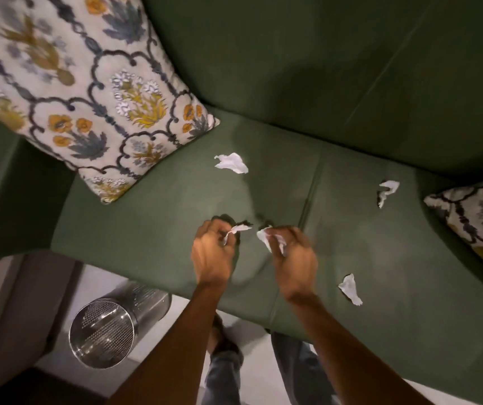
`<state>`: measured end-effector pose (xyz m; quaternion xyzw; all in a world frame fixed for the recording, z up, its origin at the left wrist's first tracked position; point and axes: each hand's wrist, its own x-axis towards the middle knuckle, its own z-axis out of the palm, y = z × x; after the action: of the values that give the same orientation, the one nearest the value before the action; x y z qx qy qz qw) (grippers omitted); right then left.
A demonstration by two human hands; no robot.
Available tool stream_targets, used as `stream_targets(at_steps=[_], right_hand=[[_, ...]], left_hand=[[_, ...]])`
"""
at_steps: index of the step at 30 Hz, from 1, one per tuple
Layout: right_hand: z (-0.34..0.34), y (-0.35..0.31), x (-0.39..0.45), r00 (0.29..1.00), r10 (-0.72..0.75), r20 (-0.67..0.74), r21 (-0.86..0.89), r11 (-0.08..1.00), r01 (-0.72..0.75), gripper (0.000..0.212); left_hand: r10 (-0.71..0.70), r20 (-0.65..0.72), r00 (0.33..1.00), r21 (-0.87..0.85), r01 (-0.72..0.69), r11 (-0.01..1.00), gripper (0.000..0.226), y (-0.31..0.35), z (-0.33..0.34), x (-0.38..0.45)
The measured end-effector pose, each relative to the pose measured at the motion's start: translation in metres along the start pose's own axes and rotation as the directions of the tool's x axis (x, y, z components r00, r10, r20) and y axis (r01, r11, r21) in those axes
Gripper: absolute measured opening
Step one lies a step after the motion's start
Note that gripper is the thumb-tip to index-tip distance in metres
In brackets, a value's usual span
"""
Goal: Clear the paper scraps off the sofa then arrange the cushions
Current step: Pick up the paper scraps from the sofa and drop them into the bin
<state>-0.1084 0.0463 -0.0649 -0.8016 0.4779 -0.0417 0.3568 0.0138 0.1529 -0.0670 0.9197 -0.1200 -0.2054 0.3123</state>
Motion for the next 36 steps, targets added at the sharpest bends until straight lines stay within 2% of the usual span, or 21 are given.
stream_targets(at_steps=[3,6,9,12,15,20,24,26,28,30,36], right_hand=[[0.034,-0.039,-0.018,0.993,-0.116,-0.008,-0.035,0.993,0.115,0.013],[0.072,-0.067,-0.042,0.978,-0.181,0.102,-0.012,0.983,0.183,0.015],[0.114,-0.09,-0.078,0.956,-0.159,0.247,0.07,0.987,0.146,0.018],[0.156,-0.106,-0.117,0.93,-0.124,0.347,0.055,0.992,0.112,0.021],[0.208,-0.121,-0.158,0.905,-0.116,0.409,0.11,0.991,0.078,0.021],[0.295,-0.143,-0.217,0.849,-0.166,0.502,0.163,0.982,0.095,0.025],[0.35,-0.146,-0.256,0.815,-0.227,0.534,0.154,0.973,0.17,0.034],[0.368,-0.142,-0.268,0.788,-0.226,0.573,0.127,0.974,0.187,0.047],[0.381,-0.137,-0.276,0.757,-0.221,0.614,0.084,0.973,0.215,0.058],[0.388,-0.131,-0.281,0.73,-0.216,0.648,0.055,0.97,0.239,0.064],[0.376,-0.126,-0.288,0.676,-0.206,0.707,-0.015,0.952,0.306,0.07]], left_hand=[[-0.103,-0.047,0.994,-0.017,0.103,0.995,0.012,-0.041,-0.028,-0.01],[-0.252,-0.13,0.959,0.001,0.254,0.967,0.012,-0.089,-0.057,-0.023],[-0.447,-0.244,0.86,-0.077,0.443,0.893,0.012,-0.15,-0.093,-0.042],[-0.616,-0.269,0.74,-0.198,0.584,0.787,0.012,-0.215,-0.128,-0.064],[-0.7,-0.253,0.668,-0.265,0.648,0.714,0.011,-0.282,-0.159,-0.089],[-0.756,-0.242,0.608,-0.269,0.707,0.654,0.018,-0.375,-0.184,-0.112],[-0.76,-0.2,0.619,-0.258,0.715,0.65,0.022,-0.425,-0.182,-0.112],[-0.756,-0.146,0.638,-0.243,0.718,0.653,0.022,-0.442,-0.177,-0.112],[-0.744,-0.101,0.661,-0.239,0.71,0.663,0.032,-0.453,-0.172,-0.113],[-0.707,-0.096,0.7,-0.237,0.674,0.7,0.039,-0.457,-0.17,-0.116],[-0.602,-0.091,0.794,-0.223,0.573,0.789,0.035,-0.444,-0.176,-0.123]])
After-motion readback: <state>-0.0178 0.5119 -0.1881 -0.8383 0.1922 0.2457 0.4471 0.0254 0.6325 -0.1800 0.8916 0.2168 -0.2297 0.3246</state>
